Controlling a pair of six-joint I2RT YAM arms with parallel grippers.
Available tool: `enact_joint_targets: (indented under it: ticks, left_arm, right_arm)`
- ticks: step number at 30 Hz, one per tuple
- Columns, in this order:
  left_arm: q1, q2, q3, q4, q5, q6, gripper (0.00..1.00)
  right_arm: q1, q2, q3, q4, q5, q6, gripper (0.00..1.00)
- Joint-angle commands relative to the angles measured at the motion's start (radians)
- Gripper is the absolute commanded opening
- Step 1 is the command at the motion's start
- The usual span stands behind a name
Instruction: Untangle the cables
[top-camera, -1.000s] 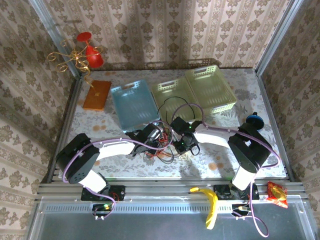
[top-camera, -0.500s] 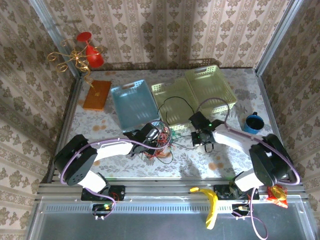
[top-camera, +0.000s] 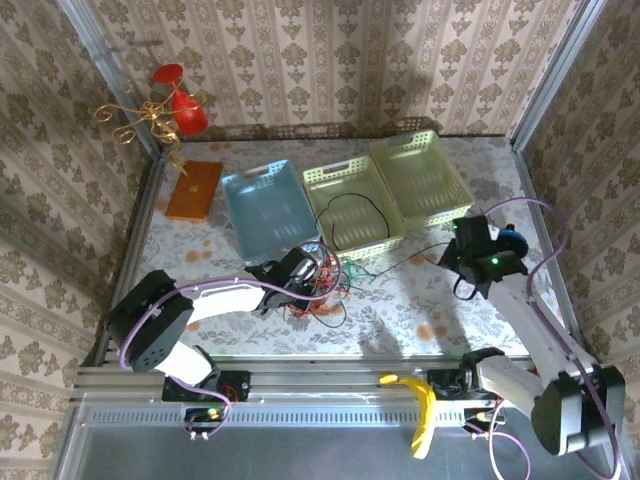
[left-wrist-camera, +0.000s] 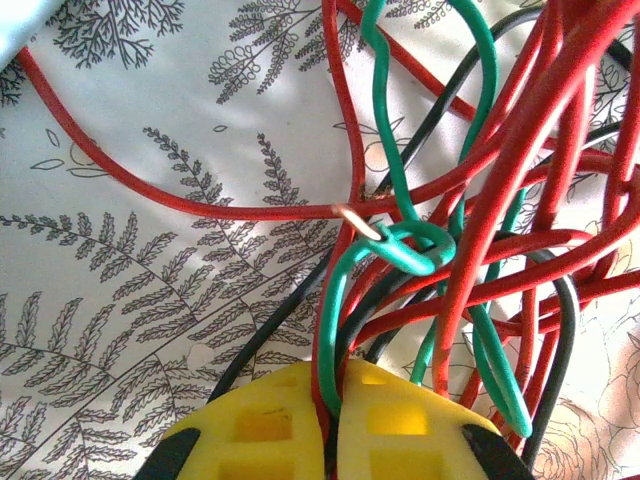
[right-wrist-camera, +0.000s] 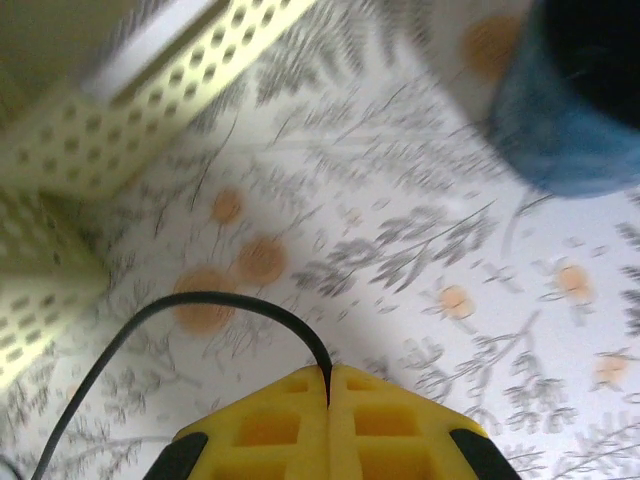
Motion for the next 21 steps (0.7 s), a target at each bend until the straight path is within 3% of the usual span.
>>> enact_joint_targets:
  ticks: [1,15,21]
  left_arm:
    - [0.007,-0.002,-0.029,-0.045,0.011,-0.005,0.02]
    - [0.007,0.013,-0.041,-0.029,0.020,-0.001,0.00]
    - [0.007,0.021,-0.045,-0.021,0.025,0.003,0.00]
  right_arm:
    - [-0.046,-0.092,0.038,-0.074,0.131,0.050,0.00]
    - [-0.104,-0.300,0.229,-0.088,0.364,0.023,0.00]
    - [-0.105,-0.321,0.265,-0.013,0.349,-0.073,0.00]
